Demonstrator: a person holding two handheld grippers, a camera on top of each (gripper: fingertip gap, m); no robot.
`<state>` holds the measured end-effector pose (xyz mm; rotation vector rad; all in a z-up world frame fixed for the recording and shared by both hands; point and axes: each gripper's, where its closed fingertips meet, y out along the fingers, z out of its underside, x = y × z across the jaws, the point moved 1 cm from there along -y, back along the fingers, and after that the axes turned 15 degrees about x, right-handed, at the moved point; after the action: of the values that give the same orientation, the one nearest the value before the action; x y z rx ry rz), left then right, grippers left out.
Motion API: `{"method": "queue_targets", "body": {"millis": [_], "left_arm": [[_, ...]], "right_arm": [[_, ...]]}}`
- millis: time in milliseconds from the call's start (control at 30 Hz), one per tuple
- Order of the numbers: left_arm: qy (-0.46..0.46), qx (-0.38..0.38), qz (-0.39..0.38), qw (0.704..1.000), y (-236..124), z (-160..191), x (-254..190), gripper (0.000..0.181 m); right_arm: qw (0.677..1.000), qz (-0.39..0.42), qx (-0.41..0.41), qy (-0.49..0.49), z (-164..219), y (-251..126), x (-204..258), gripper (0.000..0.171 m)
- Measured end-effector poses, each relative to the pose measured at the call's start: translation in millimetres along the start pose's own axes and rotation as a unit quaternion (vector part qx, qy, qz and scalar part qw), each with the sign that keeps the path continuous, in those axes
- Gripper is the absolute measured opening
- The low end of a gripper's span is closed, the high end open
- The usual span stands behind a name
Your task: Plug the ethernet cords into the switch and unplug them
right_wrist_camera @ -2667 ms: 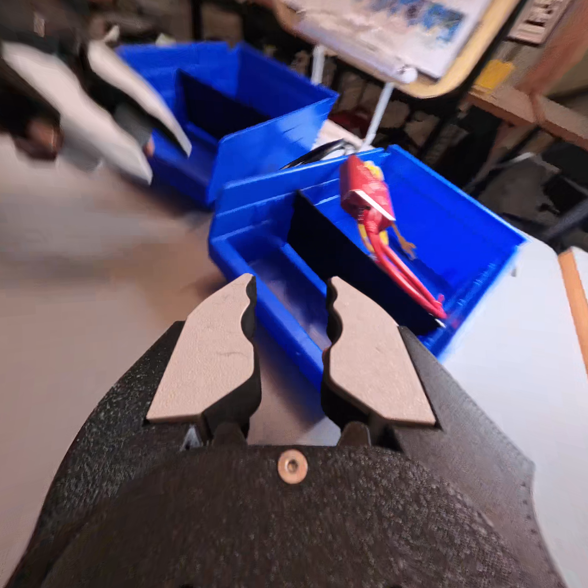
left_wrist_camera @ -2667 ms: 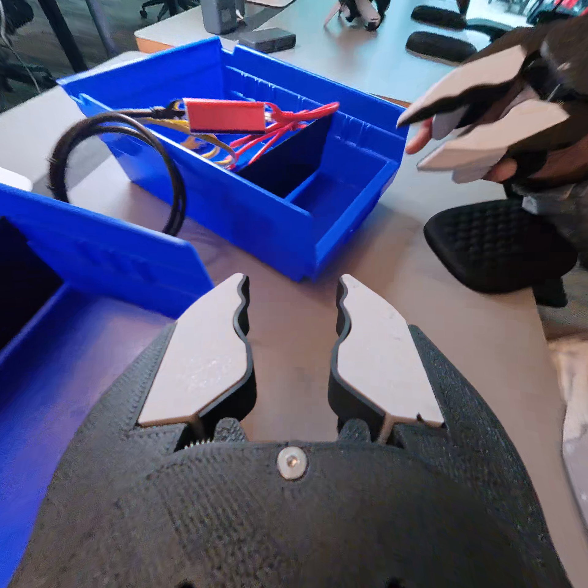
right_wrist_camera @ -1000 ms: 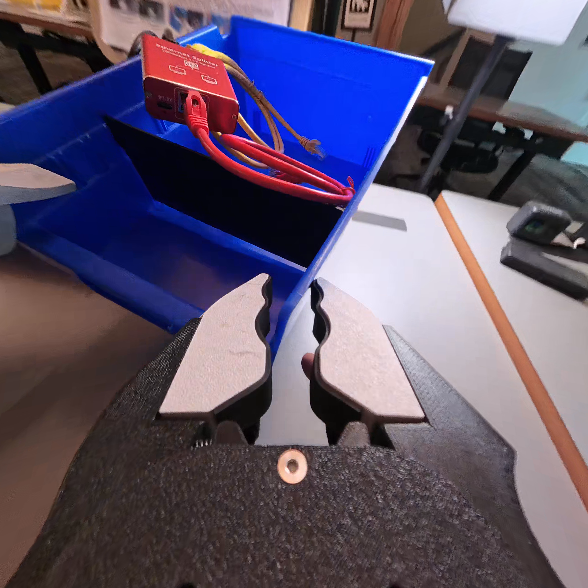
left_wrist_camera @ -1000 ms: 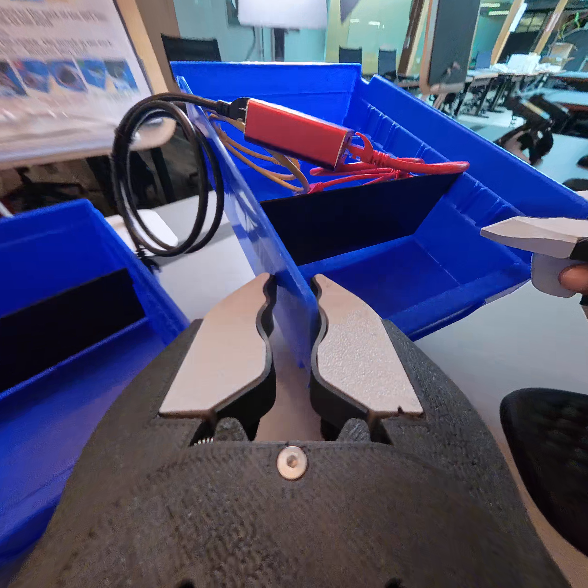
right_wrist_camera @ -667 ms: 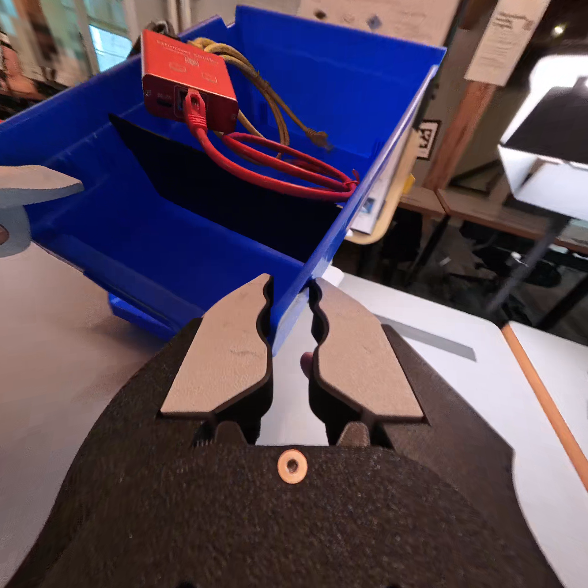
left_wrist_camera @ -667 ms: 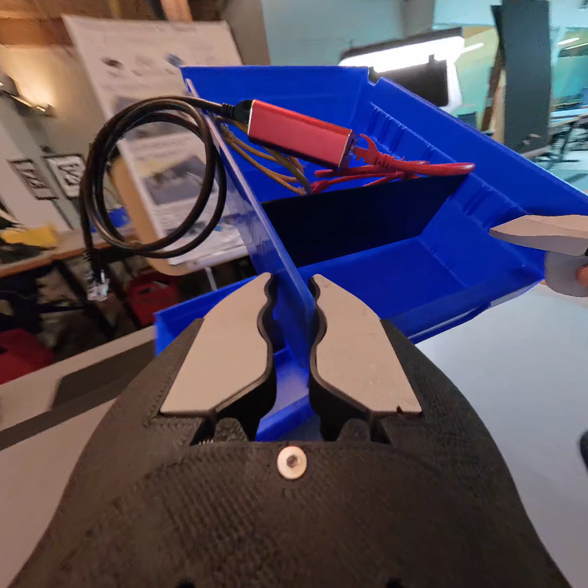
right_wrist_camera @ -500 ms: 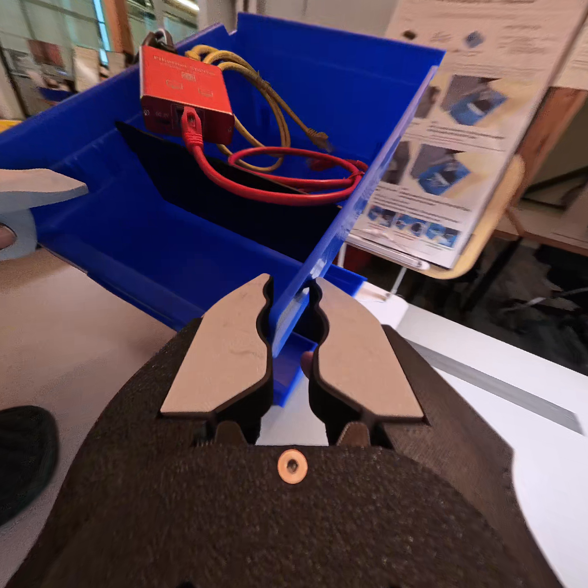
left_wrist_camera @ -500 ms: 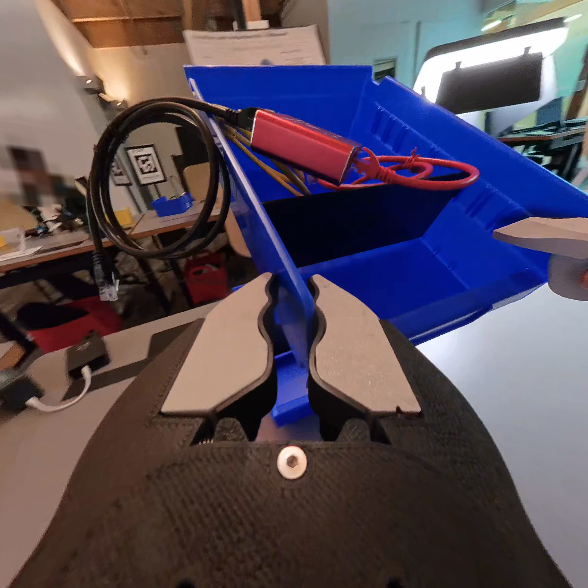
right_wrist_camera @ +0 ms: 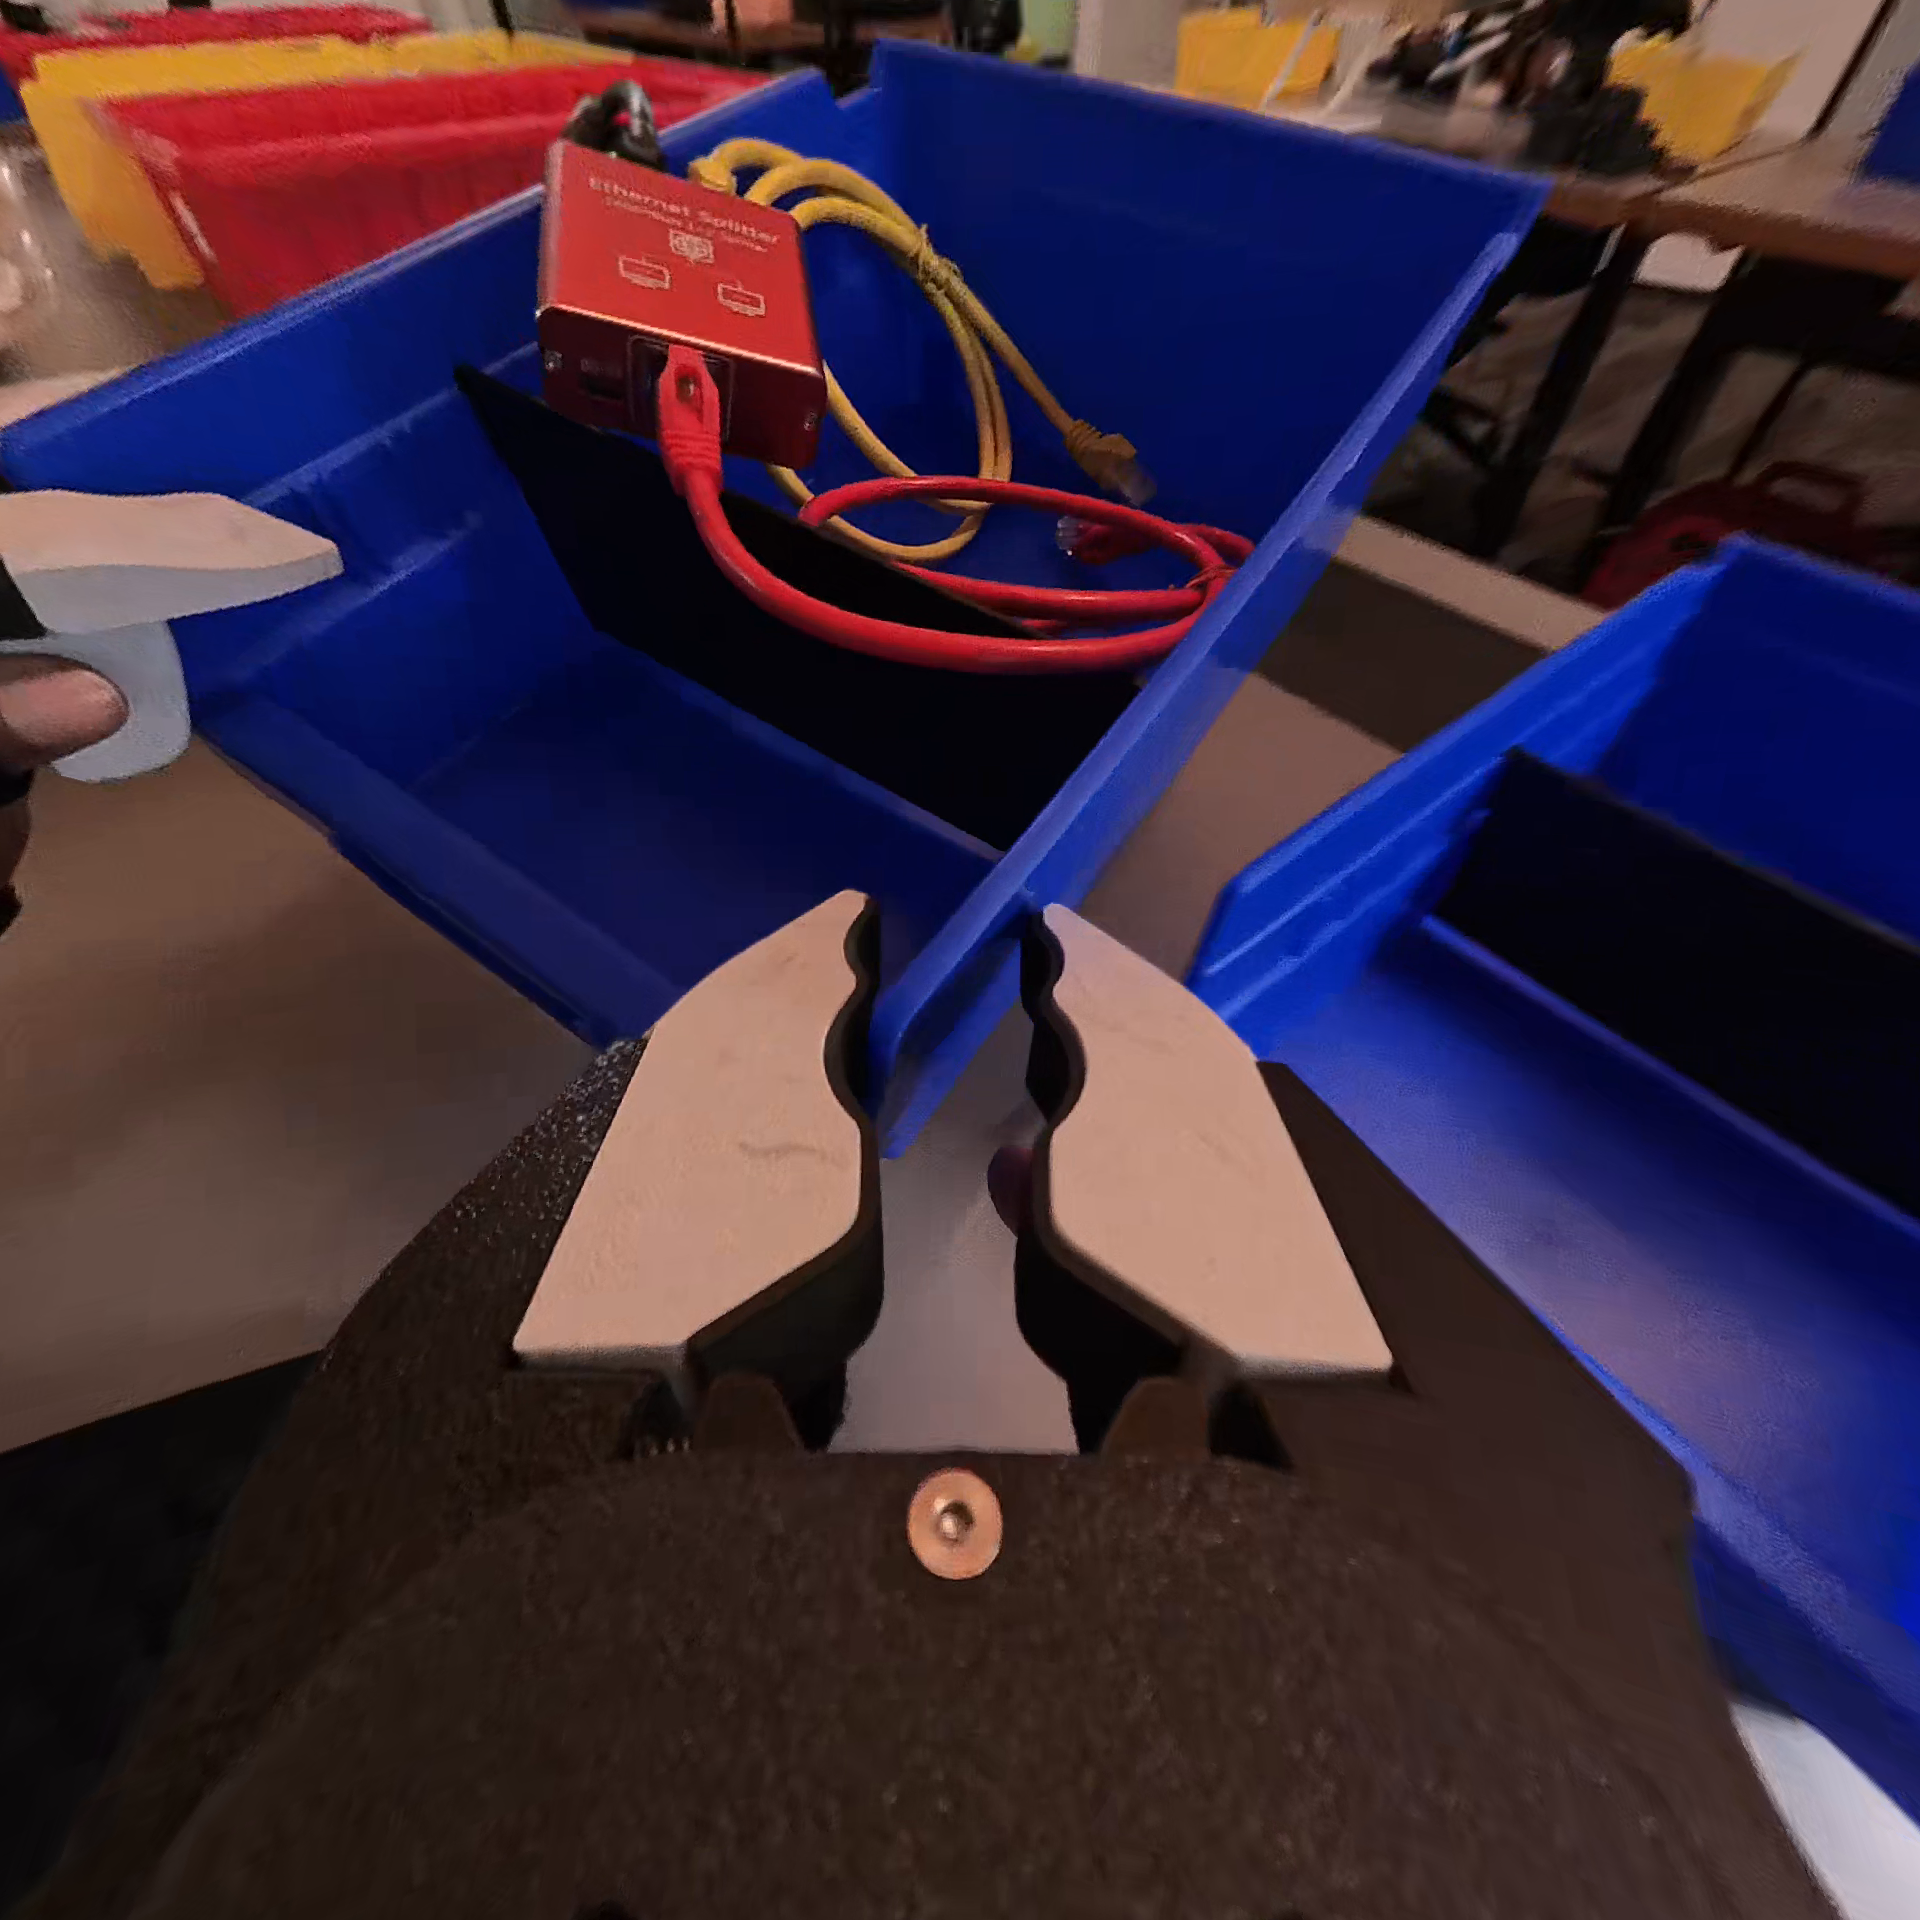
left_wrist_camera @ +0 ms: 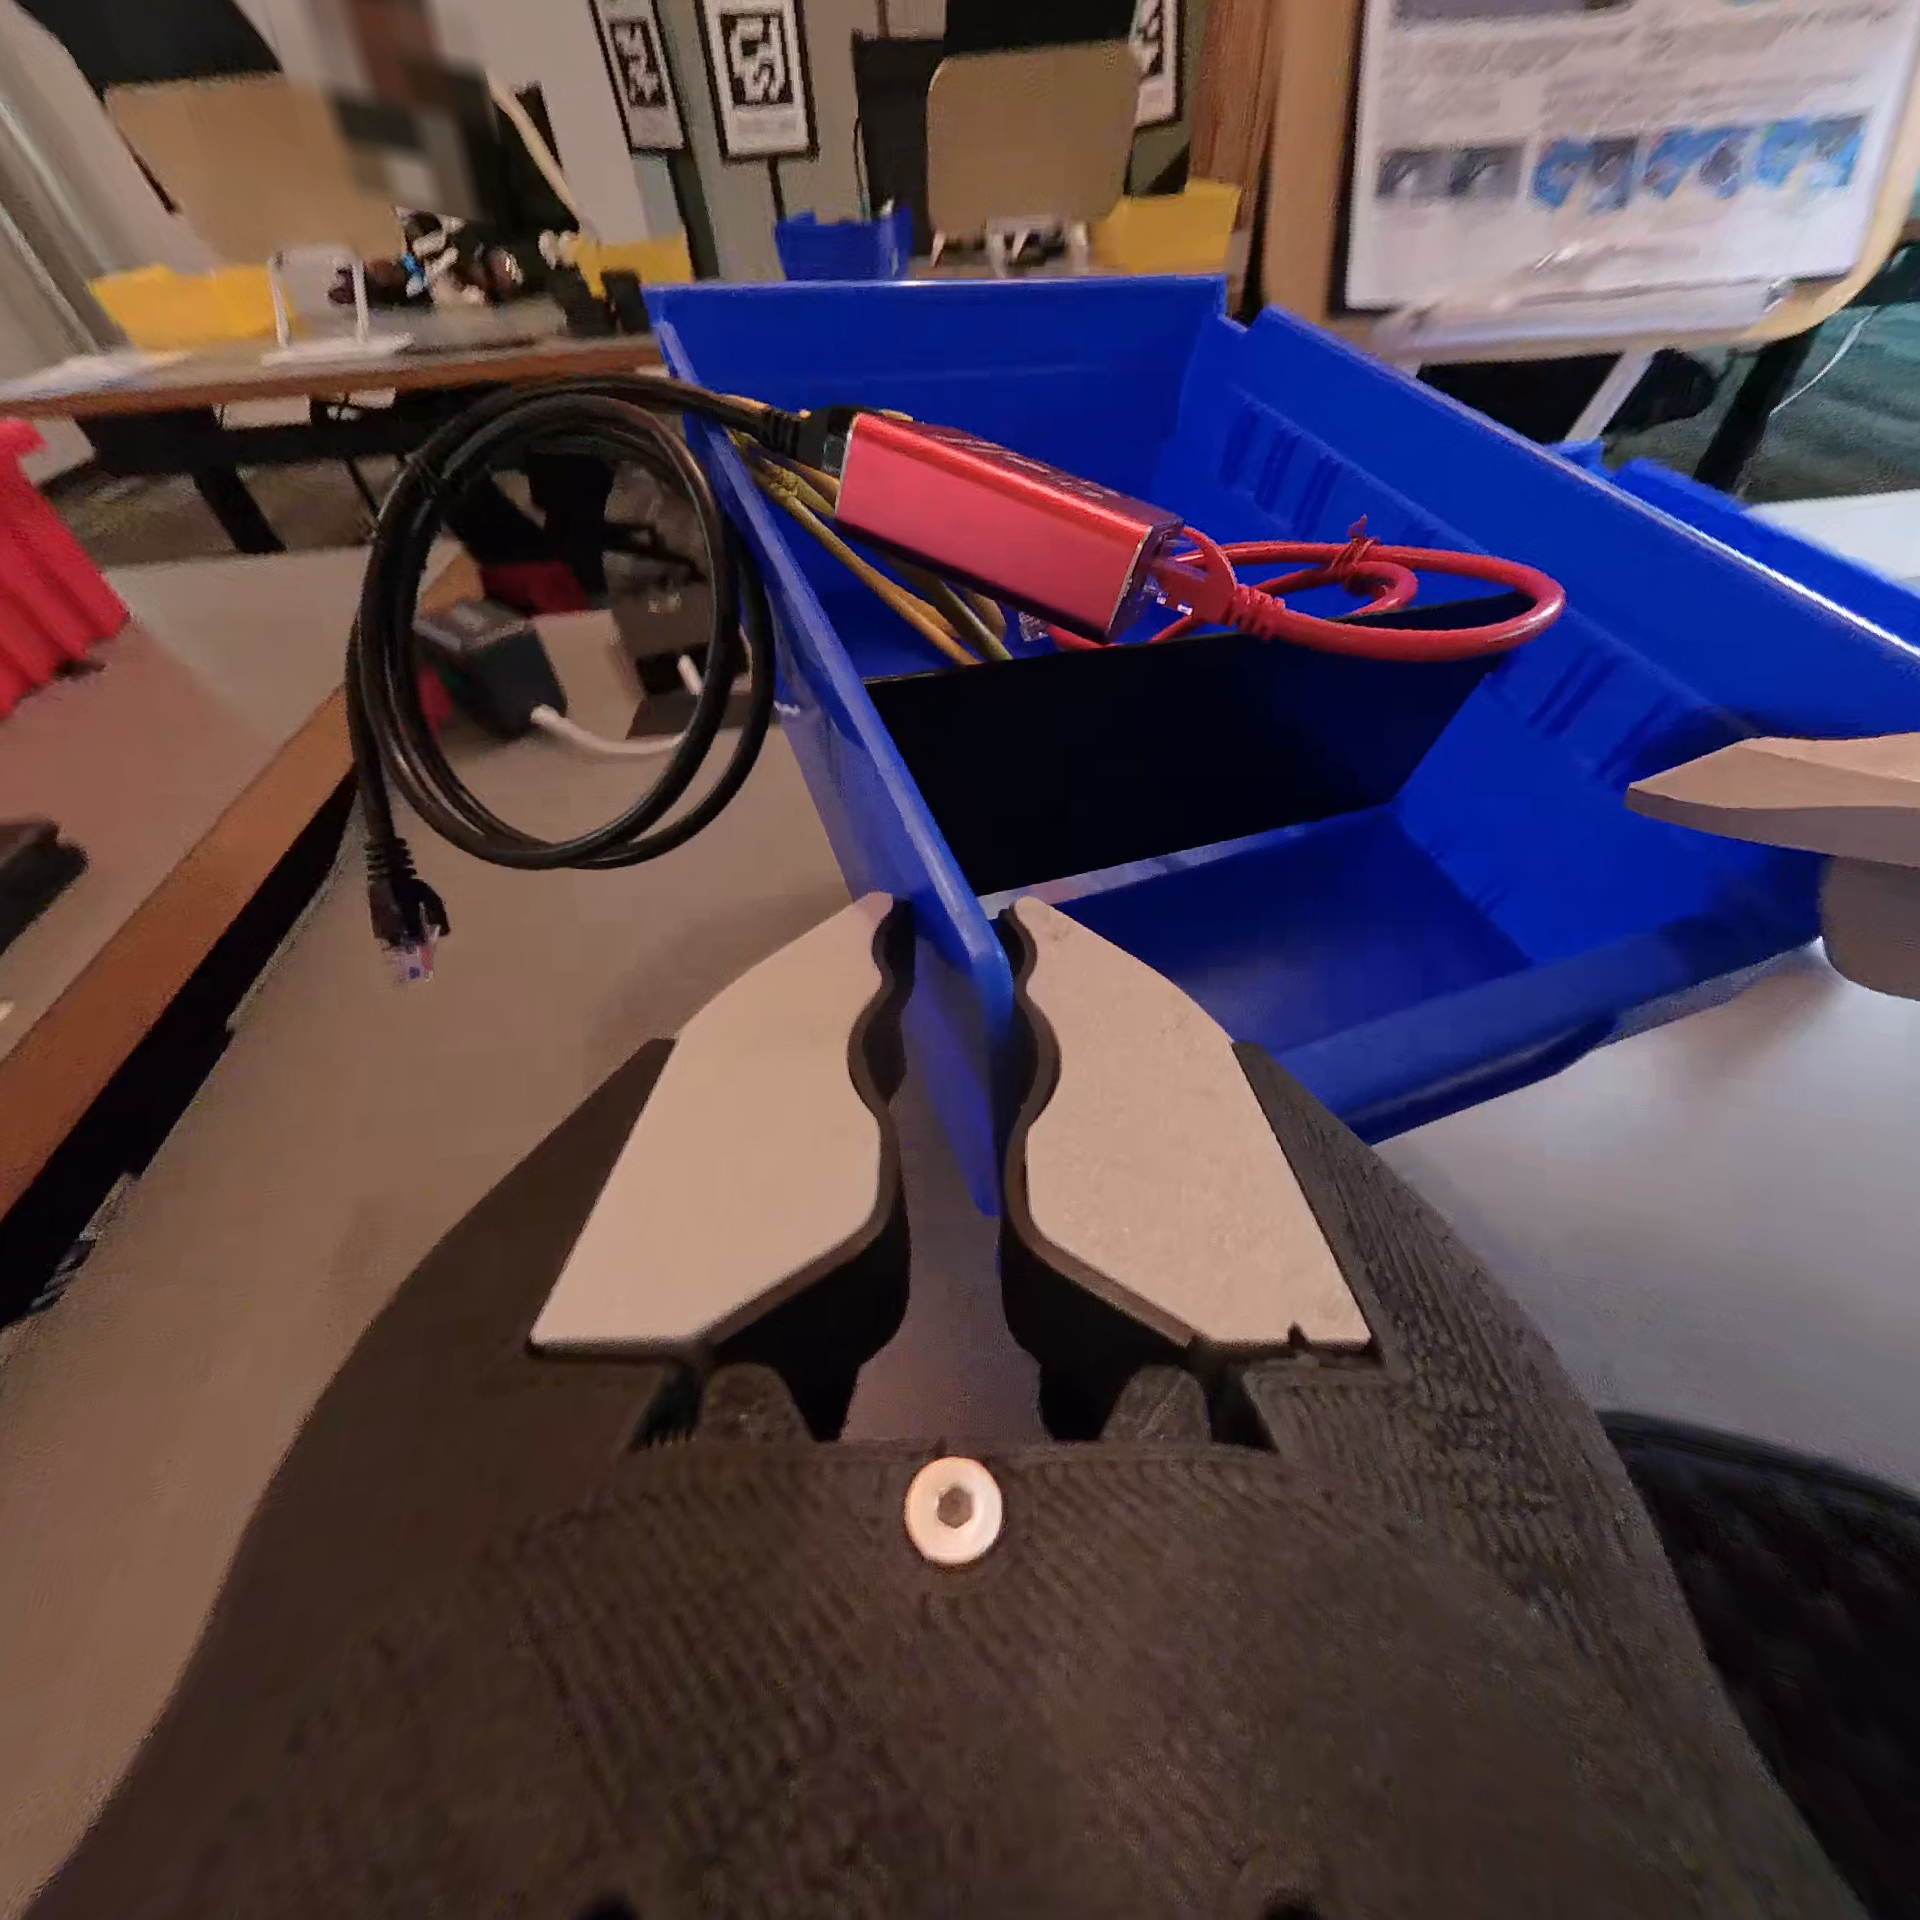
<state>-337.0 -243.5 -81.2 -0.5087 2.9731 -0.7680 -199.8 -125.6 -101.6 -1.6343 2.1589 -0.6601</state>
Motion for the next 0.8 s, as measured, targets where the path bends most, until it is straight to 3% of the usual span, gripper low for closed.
{"method": "queue_targets", "body": {"millis": [133, 267, 433, 533, 667, 800], "left_arm": [[-0.02, 0.025, 0.004, 0.999, 24.6, 35.5, 15.8, 0.015], [-0.038, 0.048, 0.03, 0.998, 58.4, 58.0, 7.2, 0.018], [0.0, 0.077, 0.08, 0.994, 77.3, 48.7, -9.8, 0.026], [0.024, 0.045, 0.056, 0.997, 62.5, 29.2, -3.7, 0.036], [0.157, 0.044, 0.02, 0.986, 37.5, 5.7, -19.1, 0.047], [0.265, 0.132, 0.14, 0.945, 47.6, 20.7, -87.0, 0.055]], "right_arm": [[0.999, -0.016, 0.038, 0.0, 22.3, 38.9, 4.0, 0.026], [0.999, 0.006, 0.044, 0.002, 39.5, 54.8, -14.8, 0.025], [0.998, -0.001, 0.067, -0.019, 37.1, 39.3, -37.6, 0.026], [0.994, -0.022, 0.089, -0.053, 34.3, 9.4, -50.3, 0.046], [0.959, 0.001, 0.222, -0.173, 59.4, -6.3, -90.4, 0.059], [0.905, 0.025, 0.318, -0.28, 83.2, 7.7, -123.0, 0.063]]}}
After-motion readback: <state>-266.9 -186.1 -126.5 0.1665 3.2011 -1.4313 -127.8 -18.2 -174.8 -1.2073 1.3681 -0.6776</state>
